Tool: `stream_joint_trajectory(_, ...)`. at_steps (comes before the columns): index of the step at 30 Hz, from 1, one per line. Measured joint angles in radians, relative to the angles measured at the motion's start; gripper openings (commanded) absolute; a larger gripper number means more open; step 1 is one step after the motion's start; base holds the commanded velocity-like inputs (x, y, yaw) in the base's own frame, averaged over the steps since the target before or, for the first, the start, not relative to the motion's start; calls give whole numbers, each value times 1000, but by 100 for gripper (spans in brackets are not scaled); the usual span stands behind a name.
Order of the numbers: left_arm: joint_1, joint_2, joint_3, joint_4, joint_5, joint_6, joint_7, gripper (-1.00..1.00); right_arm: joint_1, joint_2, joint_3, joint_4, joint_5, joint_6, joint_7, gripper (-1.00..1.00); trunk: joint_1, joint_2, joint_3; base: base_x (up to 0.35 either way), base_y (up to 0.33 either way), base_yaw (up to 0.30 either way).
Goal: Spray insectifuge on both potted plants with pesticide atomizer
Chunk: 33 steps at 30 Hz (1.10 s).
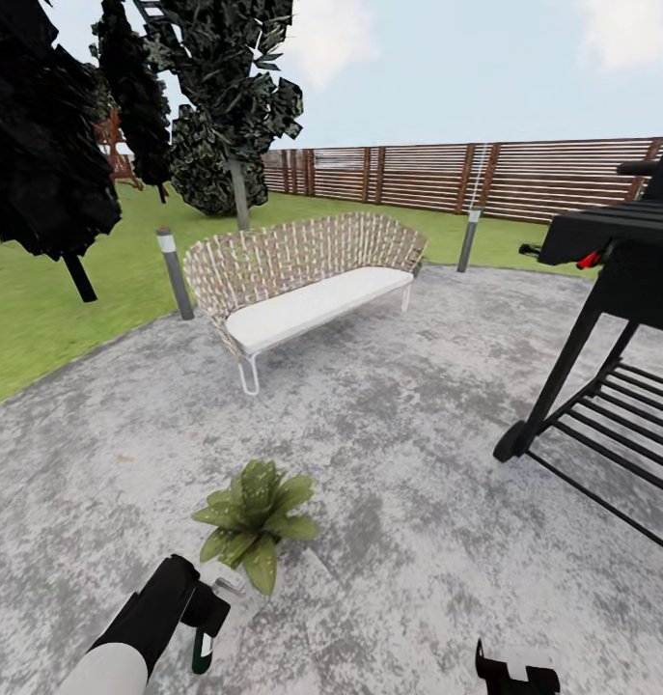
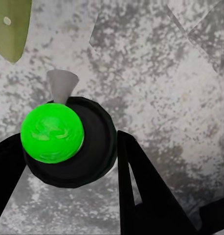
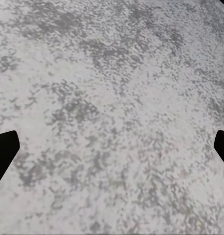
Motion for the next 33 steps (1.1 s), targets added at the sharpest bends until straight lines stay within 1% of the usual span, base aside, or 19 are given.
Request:
stream_joint_trajectory(3,0,0,0,0,1,0,0,-100,0,2,0,0,-1,0,0,100,0,0,0,13,-13,180)
stream_joint_trajectory(13,0,0,0,-3,2,1,-1,-100,0,2,0,0,0,0,0,100,0,0,0,1,-4,272)
stream_joint_trajectory(18,0,-9,0,-4,2,0,0,-100,0,2,0,0,0,0,0,100,0,0,0,0,-227,266)
stream_joint_trajectory(20,0,-11,0,-4,2,0,0,-100,0,2,0,0,0,0,0,100,0,0,0,0,-268,102)
stream_joint_trajectory(26,0,-12,1,-4,2,-1,0,-100,0,2,0,0,0,0,0,100,0,0,0,-23,-269,36)
stream_joint_trajectory(30,0,-12,1,-4,2,0,-1,-100,0,2,0,0,0,0,0,100,0,0,0,-26,-193,229)
stream_joint_trajectory(33,0,-12,2,-4,2,0,-1,-100,0,2,0,0,0,0,0,100,0,0,0,-3,-49,272)
